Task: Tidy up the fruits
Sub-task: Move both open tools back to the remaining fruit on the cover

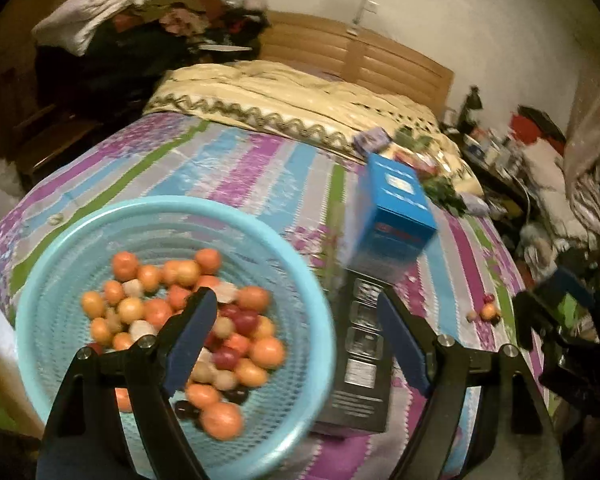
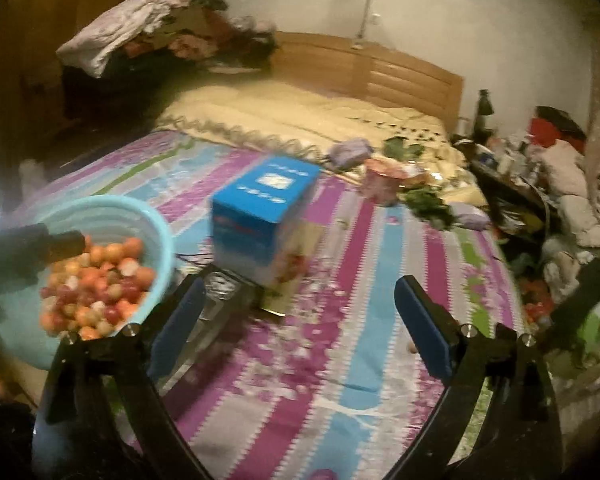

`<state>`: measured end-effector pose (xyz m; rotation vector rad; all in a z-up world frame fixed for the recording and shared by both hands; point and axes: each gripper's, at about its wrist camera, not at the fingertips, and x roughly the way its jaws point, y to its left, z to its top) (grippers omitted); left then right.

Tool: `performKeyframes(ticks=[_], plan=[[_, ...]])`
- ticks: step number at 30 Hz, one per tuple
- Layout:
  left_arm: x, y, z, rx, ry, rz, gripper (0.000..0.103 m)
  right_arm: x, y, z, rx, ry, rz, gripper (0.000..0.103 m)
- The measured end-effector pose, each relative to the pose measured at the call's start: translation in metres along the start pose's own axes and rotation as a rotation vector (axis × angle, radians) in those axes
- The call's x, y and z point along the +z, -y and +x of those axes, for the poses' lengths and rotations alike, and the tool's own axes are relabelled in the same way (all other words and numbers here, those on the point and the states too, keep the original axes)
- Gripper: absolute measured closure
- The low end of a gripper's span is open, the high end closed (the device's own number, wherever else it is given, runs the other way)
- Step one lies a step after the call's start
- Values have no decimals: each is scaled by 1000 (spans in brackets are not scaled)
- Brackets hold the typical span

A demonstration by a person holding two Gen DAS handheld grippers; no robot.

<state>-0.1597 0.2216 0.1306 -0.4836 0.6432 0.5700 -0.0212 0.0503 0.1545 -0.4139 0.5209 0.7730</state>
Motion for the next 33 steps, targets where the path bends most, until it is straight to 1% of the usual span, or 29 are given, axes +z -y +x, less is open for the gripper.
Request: performKeyframes(ticks=[4,8,13,17,24,33], plan=[[-1,31,2,-17,-9,51,20,-6,25,-4,-27,5,33,7],[-3,58,6,-26,-19,88,20,-15,43,-6,-28,0,57,6],[-9,88,10,-31,-31,127,20,-26,62,-6,-14,-11,73,6],[-17,109,16,-32,-56,174,20,-36,75,-2,6,-33,92,5],[-31,134,24,-56,-103,209,20,-52,91,0,22,-66,117,5],[-44,157,23,-79,-137,236,20,-62,104,-5,4,-84,125,5]])
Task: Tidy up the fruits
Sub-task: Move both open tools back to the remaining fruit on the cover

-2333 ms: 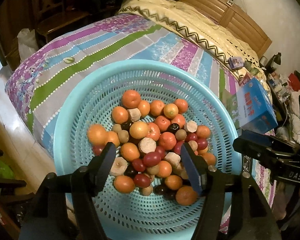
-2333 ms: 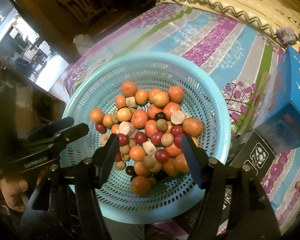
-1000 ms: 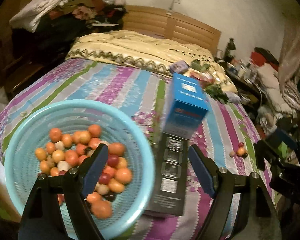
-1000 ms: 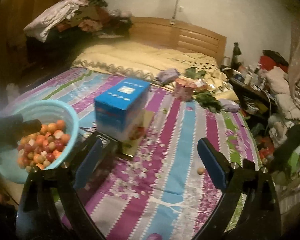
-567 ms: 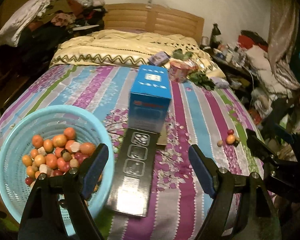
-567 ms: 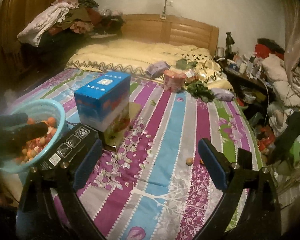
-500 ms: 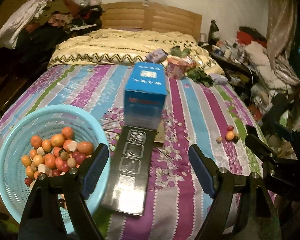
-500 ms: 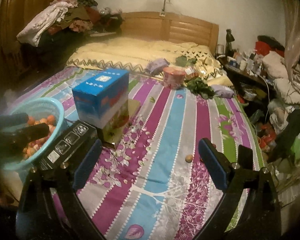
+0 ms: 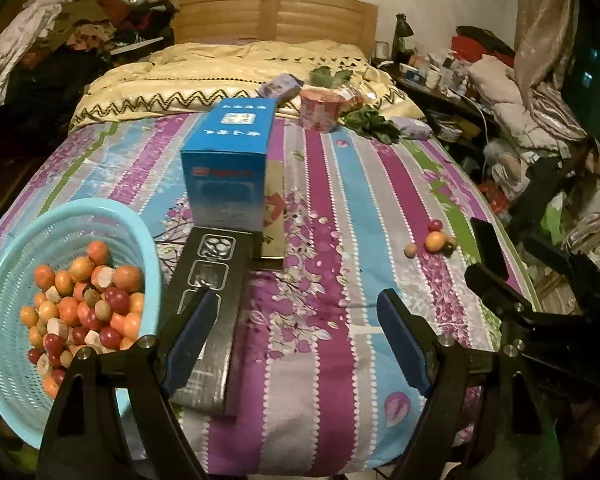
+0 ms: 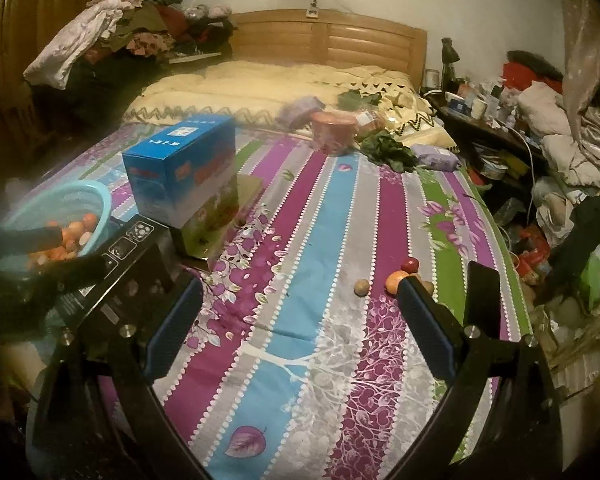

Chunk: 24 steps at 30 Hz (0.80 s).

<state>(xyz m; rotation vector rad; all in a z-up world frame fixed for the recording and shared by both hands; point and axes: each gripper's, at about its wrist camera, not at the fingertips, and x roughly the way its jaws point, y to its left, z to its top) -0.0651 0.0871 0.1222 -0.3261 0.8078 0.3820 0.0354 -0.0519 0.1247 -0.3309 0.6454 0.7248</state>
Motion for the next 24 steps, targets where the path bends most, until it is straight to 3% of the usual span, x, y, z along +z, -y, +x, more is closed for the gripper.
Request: performKeyframes(ticks=[13,20,24], plan=[[-3,11,1,-17,-22,9,20,-5,7,2,-3,-13,-11,5],[-5,17,7,-29,-52,7,20,-17,13,2,55,-5,16,5],[-5,16,11,-60,-62,-8,20,-34,11,12,73,-45,14,5]])
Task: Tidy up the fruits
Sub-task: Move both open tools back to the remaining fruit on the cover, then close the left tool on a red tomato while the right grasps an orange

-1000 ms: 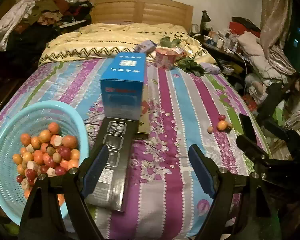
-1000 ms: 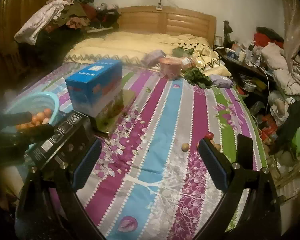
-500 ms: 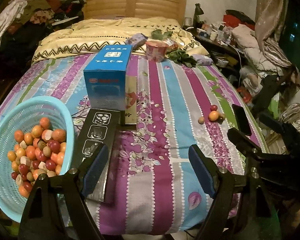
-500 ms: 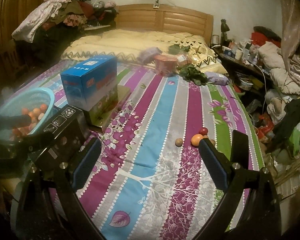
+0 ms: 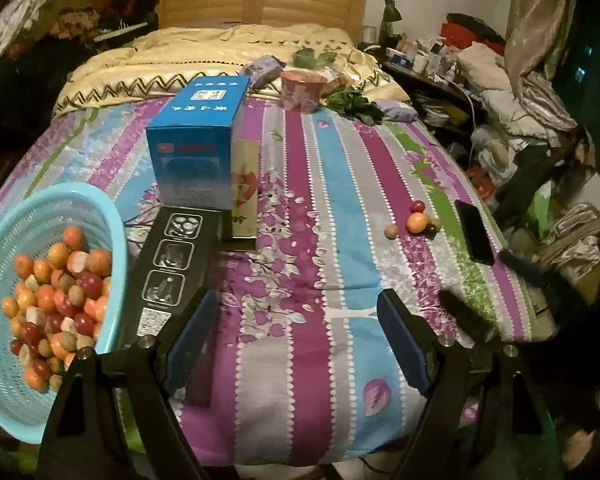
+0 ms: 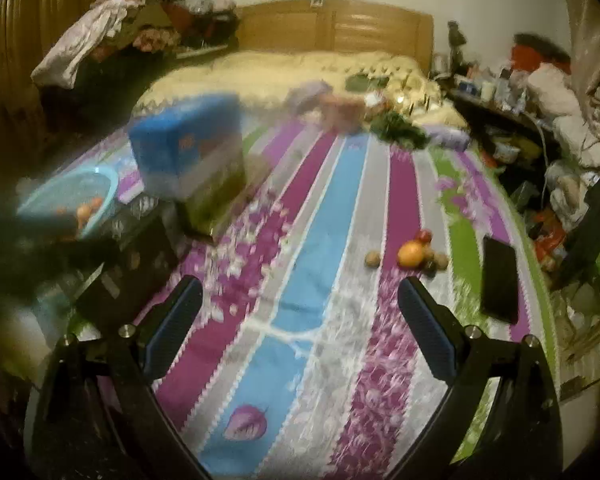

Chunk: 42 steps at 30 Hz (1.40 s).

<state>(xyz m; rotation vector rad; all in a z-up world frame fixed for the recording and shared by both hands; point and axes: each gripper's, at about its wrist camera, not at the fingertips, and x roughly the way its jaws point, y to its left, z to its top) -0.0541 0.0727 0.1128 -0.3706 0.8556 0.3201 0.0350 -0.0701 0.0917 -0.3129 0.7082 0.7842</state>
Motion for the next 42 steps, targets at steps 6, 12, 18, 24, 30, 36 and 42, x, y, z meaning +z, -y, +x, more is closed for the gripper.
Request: performKeyframes(ticks=[6,12,18,24,30,36,42], plan=[[6,-17,-4,-8,17,-53,20,-44,-19,18,17,-109,-80,5],[8,-38,-9,-32,30,-119,20,-66,-8,17,10,-156,-52,5],[10,-36,-9,-57,33,-121,20,-68,7,9,-12,-148,-26,5],[9,-13,5,-83,17,-76,20,-61,19,-6,6,-91,9,5],[23,25,62,-104,-21,-13,20,-66,49,-4,22,-68,36,5],[37,81,148,-154,-73,98,20,-63,104,20,46,-82,105,10],[33,126,229,-223,-156,235,42,-73,156,50,61,-126,258,18]])
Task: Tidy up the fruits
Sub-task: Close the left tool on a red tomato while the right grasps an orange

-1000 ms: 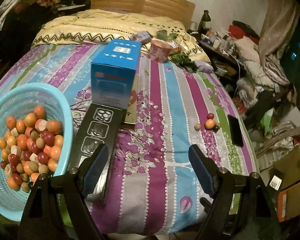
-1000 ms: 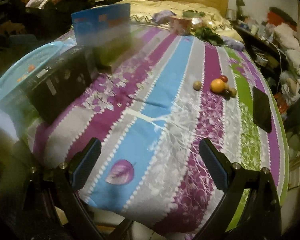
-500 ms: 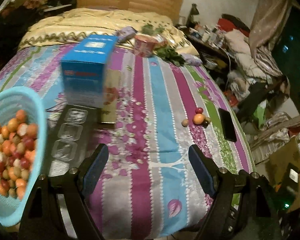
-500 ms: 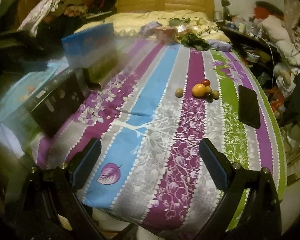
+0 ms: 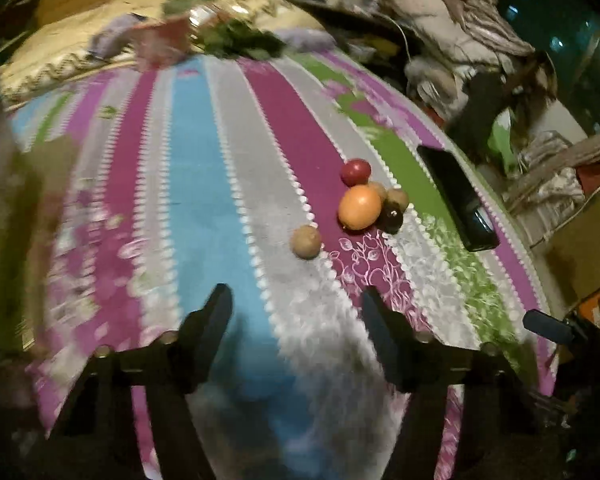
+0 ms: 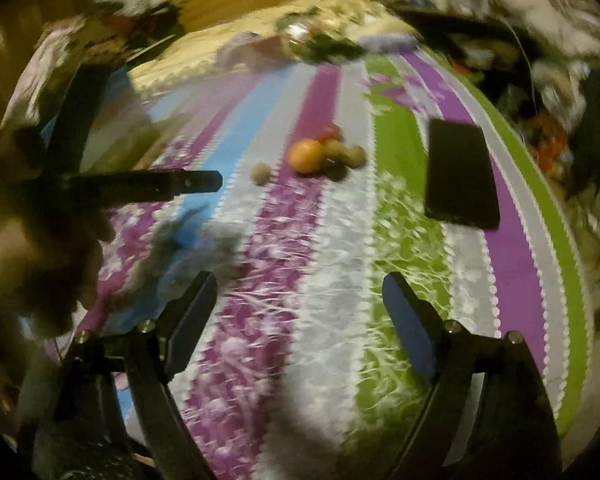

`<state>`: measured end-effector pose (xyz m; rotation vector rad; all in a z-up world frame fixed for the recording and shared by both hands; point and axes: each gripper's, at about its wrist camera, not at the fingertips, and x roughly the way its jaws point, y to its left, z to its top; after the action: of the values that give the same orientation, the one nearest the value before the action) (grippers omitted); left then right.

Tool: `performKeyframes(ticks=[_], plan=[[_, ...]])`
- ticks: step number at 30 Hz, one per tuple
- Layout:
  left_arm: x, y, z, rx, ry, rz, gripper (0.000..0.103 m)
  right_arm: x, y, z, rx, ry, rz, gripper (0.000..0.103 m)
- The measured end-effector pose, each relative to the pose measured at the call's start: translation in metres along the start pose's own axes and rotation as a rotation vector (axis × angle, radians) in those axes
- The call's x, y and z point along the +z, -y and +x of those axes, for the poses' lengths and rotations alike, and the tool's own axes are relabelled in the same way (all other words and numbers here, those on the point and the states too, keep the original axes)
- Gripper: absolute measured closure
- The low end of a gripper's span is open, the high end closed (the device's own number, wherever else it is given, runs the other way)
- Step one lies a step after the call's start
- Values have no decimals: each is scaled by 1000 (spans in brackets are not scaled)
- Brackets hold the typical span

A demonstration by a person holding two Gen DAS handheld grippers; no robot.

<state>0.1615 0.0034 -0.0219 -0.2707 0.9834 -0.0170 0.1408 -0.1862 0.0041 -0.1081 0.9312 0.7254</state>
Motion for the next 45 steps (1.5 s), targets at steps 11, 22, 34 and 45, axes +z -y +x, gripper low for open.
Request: performKeyframes(ticks=[11,22,34,45], plan=[[11,6,54,6,26,14,74,20,29,30,40,-2,44,45],[2,-13,25,4,101,-43,81,66,-1,73,78,16,-309,48],[-8,-30,25,-18,98,-133,81,94,-16,124,59,-28,-580,48],[-3,-28,22,-42,103,-152,81,94,-23,129,-16,-33,-686,59]])
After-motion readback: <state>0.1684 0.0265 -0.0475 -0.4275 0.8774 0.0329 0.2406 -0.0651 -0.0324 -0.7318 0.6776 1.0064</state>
